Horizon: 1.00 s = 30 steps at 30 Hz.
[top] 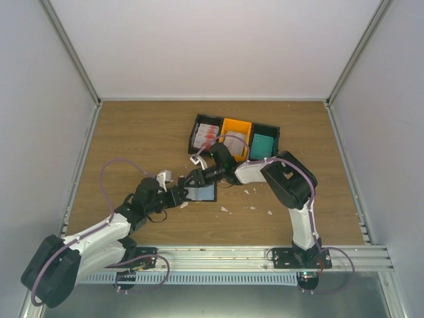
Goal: Put the credit cards into the card holder
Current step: Open the card holder at the center of the board.
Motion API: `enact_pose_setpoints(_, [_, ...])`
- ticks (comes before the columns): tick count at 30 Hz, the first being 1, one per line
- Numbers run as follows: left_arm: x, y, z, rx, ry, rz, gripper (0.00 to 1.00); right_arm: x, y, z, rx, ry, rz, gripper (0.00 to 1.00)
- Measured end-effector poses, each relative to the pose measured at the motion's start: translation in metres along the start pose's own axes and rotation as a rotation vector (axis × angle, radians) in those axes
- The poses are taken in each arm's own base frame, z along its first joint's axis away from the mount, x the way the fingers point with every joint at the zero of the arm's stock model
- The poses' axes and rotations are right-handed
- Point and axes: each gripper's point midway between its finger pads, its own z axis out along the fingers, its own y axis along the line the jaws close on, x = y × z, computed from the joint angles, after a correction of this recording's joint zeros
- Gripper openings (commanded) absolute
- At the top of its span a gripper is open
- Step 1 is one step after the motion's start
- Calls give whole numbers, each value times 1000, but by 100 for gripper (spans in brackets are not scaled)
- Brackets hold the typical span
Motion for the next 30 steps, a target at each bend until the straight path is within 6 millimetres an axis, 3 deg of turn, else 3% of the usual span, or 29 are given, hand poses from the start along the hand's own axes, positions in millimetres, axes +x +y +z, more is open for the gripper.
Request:
enact_pose_setpoints(4, [1,1,3,4,8,-7,16,1,-1,0,4,3,16,48])
enact_pose_setpoints(11, [22,25,21,-76,106,-49,14,2,-13,-2,35,4,69,49])
enact_pose_setpoints(20, [18,45,26,-187,81,-96,15,-1,-40,-14,168,-23,115,52])
enact_pose_setpoints(30, [7,40,37,-205,94,-101,19,3,-46,-41,360,-35,31,54])
